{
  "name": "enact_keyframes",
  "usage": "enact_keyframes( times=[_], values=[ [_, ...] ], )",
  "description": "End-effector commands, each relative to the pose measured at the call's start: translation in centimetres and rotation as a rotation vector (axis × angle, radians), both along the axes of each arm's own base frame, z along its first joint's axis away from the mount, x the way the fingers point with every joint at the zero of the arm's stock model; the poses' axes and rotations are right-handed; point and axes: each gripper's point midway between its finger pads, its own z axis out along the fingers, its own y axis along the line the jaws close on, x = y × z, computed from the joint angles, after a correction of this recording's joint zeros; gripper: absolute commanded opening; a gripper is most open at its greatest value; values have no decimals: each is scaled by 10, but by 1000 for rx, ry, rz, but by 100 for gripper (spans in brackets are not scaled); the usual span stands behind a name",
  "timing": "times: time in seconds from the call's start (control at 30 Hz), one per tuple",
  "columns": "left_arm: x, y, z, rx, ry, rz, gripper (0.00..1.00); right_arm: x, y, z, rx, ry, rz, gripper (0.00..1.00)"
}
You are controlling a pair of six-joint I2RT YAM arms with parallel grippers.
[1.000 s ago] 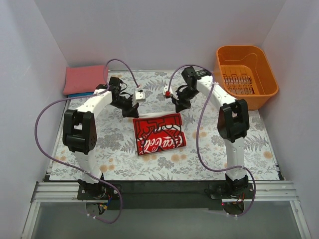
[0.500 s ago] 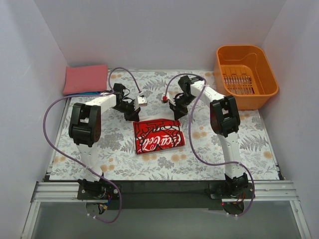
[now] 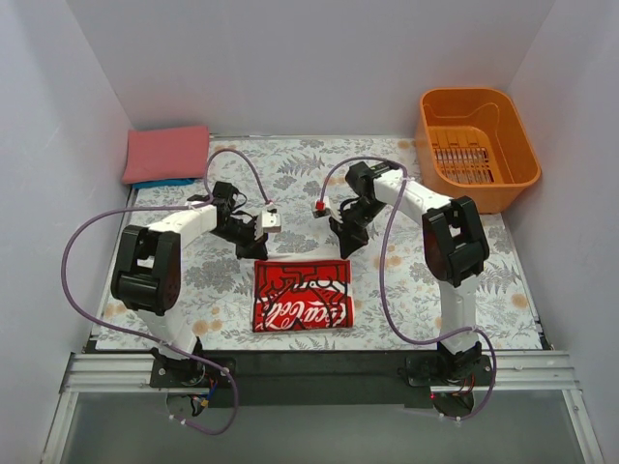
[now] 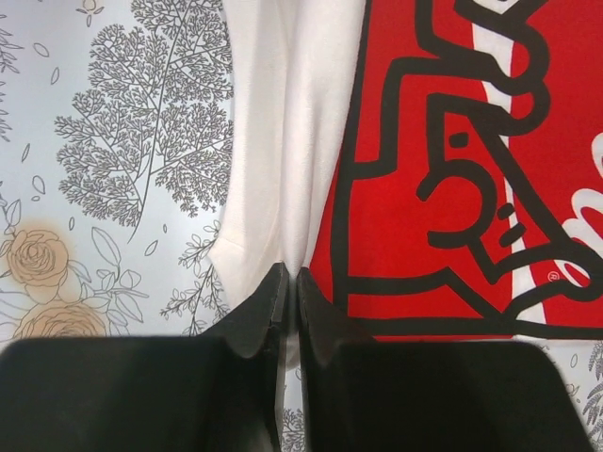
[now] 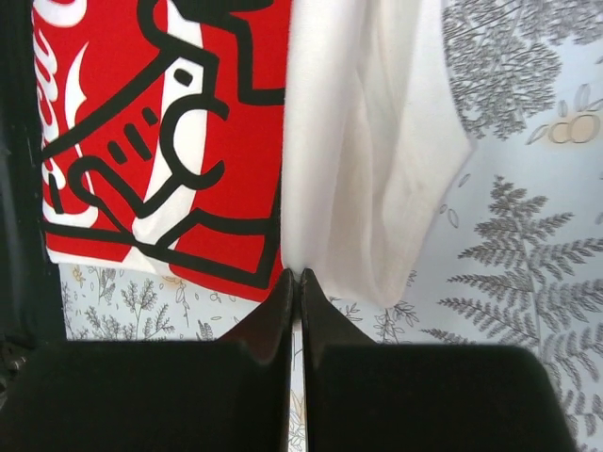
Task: Fold and stack the t-shirts
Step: Fold the tshirt
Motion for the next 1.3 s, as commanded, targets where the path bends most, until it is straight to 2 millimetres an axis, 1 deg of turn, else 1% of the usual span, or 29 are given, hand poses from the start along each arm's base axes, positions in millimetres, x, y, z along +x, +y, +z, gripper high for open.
enact_keyframes(
  times=[0.0, 0.1, 0.13, 0.2, 0.27, 0.3, 0.37, 0.4, 0.47, 0.5, 0.57, 0.63, 0.7, 0.77, 0.8, 0.83, 0.87, 0.9, 0.93, 0.97, 1.0, 1.03, 1.07, 1.1, 1.13, 1.17, 1.2, 1.23, 1.27],
  values=[
    [11, 3, 29, -62, -74, 8, 0, 14, 11, 35, 61, -24, -54, 1],
    [19, 5, 35, -65, -90, 11, 0, 19, 16, 35, 71, -18, -62, 1],
    [21, 6, 29, -52, -77, 13, 0, 23, 16, 33, 59, -26, -63, 1],
    [28, 8, 25, -39, -71, 17, 0, 27, 14, 13, 21, 1, -66, 1],
    [34, 11, 10, -11, -46, 35, 2, 38, 15, 3, -7, -12, -68, 1],
    [37, 11, 6, -6, -42, 44, 3, 42, 15, -9, -27, 5, -73, 1],
    [50, 12, -2, 15, -46, 79, 6, 59, 15, -12, -40, -10, -103, 1],
    [56, 12, -3, 20, -46, 92, 6, 64, 13, -22, -53, 2, -113, 1],
    [66, 12, -6, 30, -29, 137, 6, 83, 9, -25, -60, -37, -134, 1],
    [75, 14, -9, 41, -28, 152, 6, 89, 8, -33, -77, -31, -152, 1],
    [80, 16, -14, 50, -28, 161, 6, 108, 10, -28, -64, -62, -181, 1],
    [87, 18, -19, 55, -30, 174, 5, 116, 12, -30, -67, -69, -201, 1],
    [95, 18, -19, 48, -34, 198, 5, 126, 19, -21, -41, -89, -221, 1],
    [111, 16, -13, 36, -46, 224, 5, 133, 22, -14, -28, -98, -261, 1],
    [116, 15, -9, 29, -28, 259, 6, 137, 23, -5, -17, -120, -277, 12],
    [128, 15, 1, 15, -39, 287, 8, 144, 26, 2, -5, -137, -310, 18],
    [136, 15, 10, -4, -45, 317, 13, 148, 25, 11, 9, -146, -333, 25],
    [144, 22, 18, -25, -41, 355, 18, 151, 26, 28, 34, -167, -351, 35],
    [148, 22, 27, -51, -5, 411, 26, 152, 28, 38, 62, -172, -363, 67],
    [158, 21, 49, -96, -14, 438, 39, 151, 30, 49, 77, -165, -389, 77],
    [162, 26, 62, -124, -6, 474, 42, 150, 29, 70, 108, -187, -400, 79],
    [160, 23, 76, -163, 58, 531, 46, 145, 30, 77, 118, -180, -408, 81],
    [153, 17, 99, -213, 71, 530, 51, 142, 33, 88, 144, -170, -426, 81],
    [145, 13, 108, -240, 110, 540, 53, 136, 33, 108, 176, -180, -433, 81],
    [133, 7, 119, -283, 189, 566, 54, 126, 37, 118, 214, -148, -427, 80],
    [109, -2, 133, -340, 265, 556, 54, 115, 37, 117, 213, -78, -451, 78],
    [94, -11, 137, -367, 334, 554, 54, 103, 38, 129, 238, -46, -452, 73],
    [83, -17, 143, -395, 373, 552, 53, 87, 42, 131, 268, 29, -437, 71],
    [67, -24, 144, -414, 501, 600, 53, 68, 43, 120, 250, 110, -439, 69]
  ],
)
